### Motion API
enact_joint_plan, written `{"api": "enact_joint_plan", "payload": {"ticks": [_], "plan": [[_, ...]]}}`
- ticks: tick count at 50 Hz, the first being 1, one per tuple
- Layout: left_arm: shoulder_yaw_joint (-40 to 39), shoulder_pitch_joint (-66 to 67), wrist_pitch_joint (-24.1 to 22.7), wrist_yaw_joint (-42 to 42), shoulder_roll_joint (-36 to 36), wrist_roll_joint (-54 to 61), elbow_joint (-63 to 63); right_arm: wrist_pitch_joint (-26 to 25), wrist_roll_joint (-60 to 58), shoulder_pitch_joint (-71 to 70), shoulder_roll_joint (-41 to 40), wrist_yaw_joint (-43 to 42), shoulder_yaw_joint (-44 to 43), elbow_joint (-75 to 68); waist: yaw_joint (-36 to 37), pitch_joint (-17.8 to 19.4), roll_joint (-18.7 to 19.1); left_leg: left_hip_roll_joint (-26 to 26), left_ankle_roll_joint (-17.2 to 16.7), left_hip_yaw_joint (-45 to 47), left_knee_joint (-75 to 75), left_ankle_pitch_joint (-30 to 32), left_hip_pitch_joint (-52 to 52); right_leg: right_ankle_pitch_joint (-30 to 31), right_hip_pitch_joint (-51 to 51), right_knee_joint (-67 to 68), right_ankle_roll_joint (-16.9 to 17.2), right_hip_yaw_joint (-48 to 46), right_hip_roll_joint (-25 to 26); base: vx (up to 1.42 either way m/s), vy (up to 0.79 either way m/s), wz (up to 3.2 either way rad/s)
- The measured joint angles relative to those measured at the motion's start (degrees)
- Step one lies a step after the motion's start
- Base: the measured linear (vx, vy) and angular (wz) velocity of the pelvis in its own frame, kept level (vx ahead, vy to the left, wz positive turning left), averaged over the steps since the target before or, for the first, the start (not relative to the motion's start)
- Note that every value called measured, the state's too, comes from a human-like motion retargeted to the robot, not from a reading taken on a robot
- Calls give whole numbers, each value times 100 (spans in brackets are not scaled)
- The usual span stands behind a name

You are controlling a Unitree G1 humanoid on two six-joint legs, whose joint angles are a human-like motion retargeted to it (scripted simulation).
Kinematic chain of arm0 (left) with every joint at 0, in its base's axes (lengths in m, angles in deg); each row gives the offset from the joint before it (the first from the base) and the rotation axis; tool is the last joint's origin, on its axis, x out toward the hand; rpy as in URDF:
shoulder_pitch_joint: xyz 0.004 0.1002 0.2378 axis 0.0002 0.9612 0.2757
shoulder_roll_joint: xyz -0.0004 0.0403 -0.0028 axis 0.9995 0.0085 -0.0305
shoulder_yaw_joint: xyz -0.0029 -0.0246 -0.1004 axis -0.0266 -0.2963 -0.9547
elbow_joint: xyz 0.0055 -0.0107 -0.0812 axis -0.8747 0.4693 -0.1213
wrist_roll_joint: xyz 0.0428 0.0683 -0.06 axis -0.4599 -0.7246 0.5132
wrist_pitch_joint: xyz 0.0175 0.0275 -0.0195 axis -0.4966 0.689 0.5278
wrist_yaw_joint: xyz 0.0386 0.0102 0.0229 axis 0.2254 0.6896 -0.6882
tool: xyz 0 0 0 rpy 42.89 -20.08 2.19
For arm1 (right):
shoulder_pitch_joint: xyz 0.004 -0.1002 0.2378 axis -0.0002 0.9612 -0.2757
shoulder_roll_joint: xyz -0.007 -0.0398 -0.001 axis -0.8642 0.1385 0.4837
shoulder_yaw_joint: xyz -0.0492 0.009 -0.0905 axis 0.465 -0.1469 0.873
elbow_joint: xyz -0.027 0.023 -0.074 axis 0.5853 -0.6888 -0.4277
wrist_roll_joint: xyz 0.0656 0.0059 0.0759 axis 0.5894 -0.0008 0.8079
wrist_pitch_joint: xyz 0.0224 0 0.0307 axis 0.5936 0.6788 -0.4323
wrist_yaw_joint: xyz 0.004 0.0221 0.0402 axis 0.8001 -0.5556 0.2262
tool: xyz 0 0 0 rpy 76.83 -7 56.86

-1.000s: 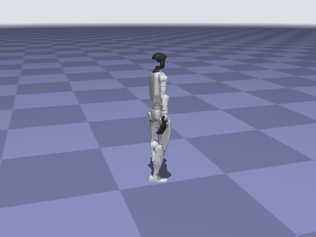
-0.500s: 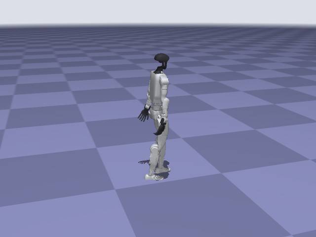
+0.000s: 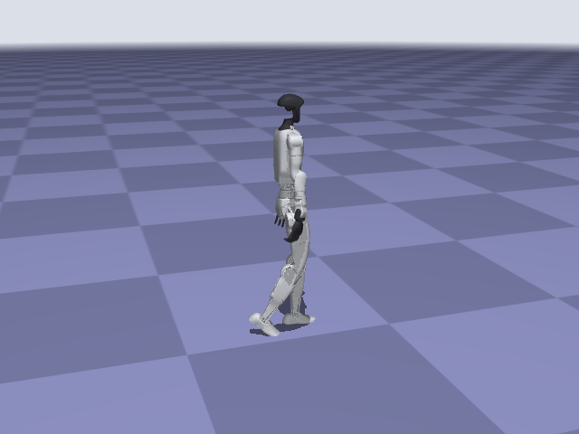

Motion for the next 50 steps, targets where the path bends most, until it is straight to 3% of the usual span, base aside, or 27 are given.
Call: {"api": "enact_joint_plan", "payload": {"ticks": [6,15,17,18,19,22,24,27,32,38,39,42,45,48,50], "plan": [[246,-337,-275,-292,146,393,-562,7,45,171,85,-63,-153,-166,-251,132,158,-14,183,-357,-248,-49,327,-1023,-1387,1677,-236,-198,137,17,12,2],[409,-636,-310,-278,148,607,-732,-54,106,338,95,-115,-225,-283,-660,395,-116,-559,356,-599,-669,-121,817,-2548,-2671,229,-1295,-154,356,18,7,26],[501,-642,-324,-184,115,529,-685,-66,124,368,101,-108,-223,-322,-739,454,-144,-649,397,-676,-691,-161,923,-2444,-2820,-78,-1728,3,348,28,5,51],[555,-647,-320,-117,95,463,-643,-80,123,387,106,-93,-232,-338,-757,478,-117,-652,417,-714,-691,-188,972,-2180,-2877,-146,-2188,-3,325,32,2,52],[609,-648,-314,-42,77,377,-594,-96,117,411,110,-79,-247,-353,-772,496,-107,-658,424,-750,-678,-228,1027,-1812,-2882,-219,-2430,-36,288,35,-2,53],[764,-617,-309,185,23,62,-454,-136,113,497,129,-45,-298,-391,-804,519,-94,-668,424,-841,-619,-369,1213,-652,-2690,-401,-2659,-218,133,49,-8,64],[841,-537,-352,267,3,-101,-366,-160,121,556,137,-26,-322,-421,-808,481,16,-556,424,-780,-612,-428,1337,-1011,-2531,-326,-2787,-294,162,54,-6,55],[787,-357,-432,202,-70,-172,-233,-230,134,513,150,-27,-404,-503,-660,461,78,-421,424,-519,-594,-569,1583,-1335,-2366,-132,-2805,-413,165,52,-11,8],[388,-24,-441,282,-166,192,35,-176,178,378,219,30,-446,-374,-706,423,145,-234,424,-75,-119,-527,1784,-1812,-1902,-128,-2557,-338,173,53,-6,17],[219,177,-409,174,-170,390,272,-141,593,148,263,-321,-666,-244,-484,366,-53,-208,424,544,1808,1122,1068,-1938,-1216,-704,-2386,-173,-217,38,5,30],[227,199,-431,168,-143,396,290,-127,685,83,273,-349,-660,-250,-436,368,-103,-203,424,592,2275,1133,824,-1928,-1108,-817,-2379,-156,-272,19,5,32],[237,224,-454,219,-31,317,342,-119,789,-188,311,-277,-644,-279,-202,451,-185,253,424,827,3660,354,179,-1946,-758,-1101,-2487,-61,-169,32,-20,-9],[223,269,-423,228,-35,221,407,-231,675,-425,336,-242,-623,-170,-15,480,-121,557,424,1047,4117,-427,-422,-1816,-508,-1464,-2478,-77,-144,25,13,4],[209,319,-432,261,-132,177,478,-179,552,-584,338,-312,-548,123,-71,370,-84,104,424,922,3445,-813,-1078,-1673,-498,-1713,-2314,-320,-417,13,33,59],[195,347,-451,319,-169,161,520,-37,511,-663,315,-338,-458,339,-135,327,-63,-209,135,541,2660,-920,-1338,-1683,-474,-1813,-2304,-505,-474,14,18,50]]}}
